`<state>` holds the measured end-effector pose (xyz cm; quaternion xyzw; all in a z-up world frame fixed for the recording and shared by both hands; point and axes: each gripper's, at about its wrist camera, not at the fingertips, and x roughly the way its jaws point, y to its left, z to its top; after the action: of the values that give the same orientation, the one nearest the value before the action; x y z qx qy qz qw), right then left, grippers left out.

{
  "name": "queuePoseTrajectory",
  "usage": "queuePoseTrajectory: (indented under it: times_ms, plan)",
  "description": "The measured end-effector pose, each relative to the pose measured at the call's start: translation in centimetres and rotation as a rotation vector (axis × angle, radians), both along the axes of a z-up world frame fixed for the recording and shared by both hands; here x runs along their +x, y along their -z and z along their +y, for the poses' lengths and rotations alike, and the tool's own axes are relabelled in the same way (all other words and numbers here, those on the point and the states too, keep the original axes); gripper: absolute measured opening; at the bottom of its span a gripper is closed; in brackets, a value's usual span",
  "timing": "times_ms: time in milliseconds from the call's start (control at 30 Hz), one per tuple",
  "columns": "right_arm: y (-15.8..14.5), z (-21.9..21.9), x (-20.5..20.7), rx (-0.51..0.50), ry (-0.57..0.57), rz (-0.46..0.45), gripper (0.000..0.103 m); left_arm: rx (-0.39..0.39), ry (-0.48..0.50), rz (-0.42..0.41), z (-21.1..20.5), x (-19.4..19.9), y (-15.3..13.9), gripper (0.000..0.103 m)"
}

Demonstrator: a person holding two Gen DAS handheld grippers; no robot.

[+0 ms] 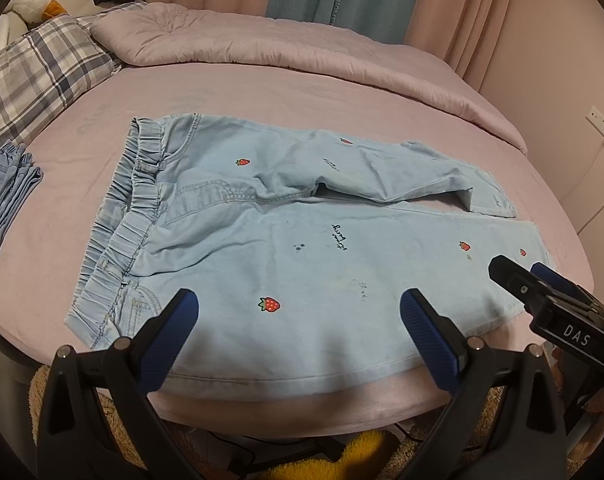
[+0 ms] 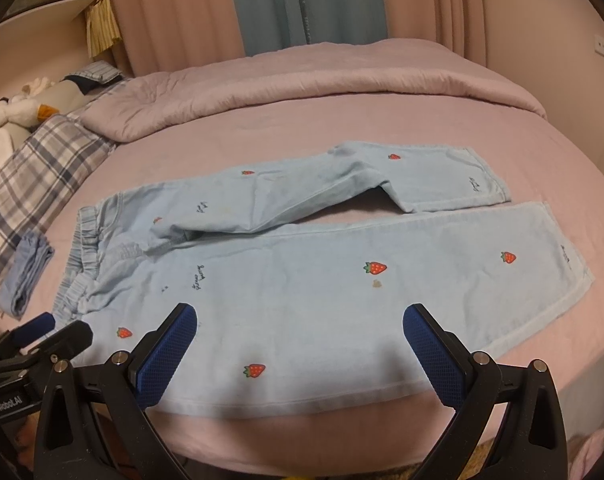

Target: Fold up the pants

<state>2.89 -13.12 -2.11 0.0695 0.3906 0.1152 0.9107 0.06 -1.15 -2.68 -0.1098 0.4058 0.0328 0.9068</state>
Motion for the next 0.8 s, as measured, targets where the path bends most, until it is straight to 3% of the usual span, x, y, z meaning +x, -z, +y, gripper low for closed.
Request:
queuePoseTrajectory:
  times_ms: [800]
  plan:
    - [0.27, -0.21, 0.04, 0.003, 0.004, 0.013, 0.103, -0.009, 0.006, -0.003, 0.09, -0.09, 0.11, 0.099]
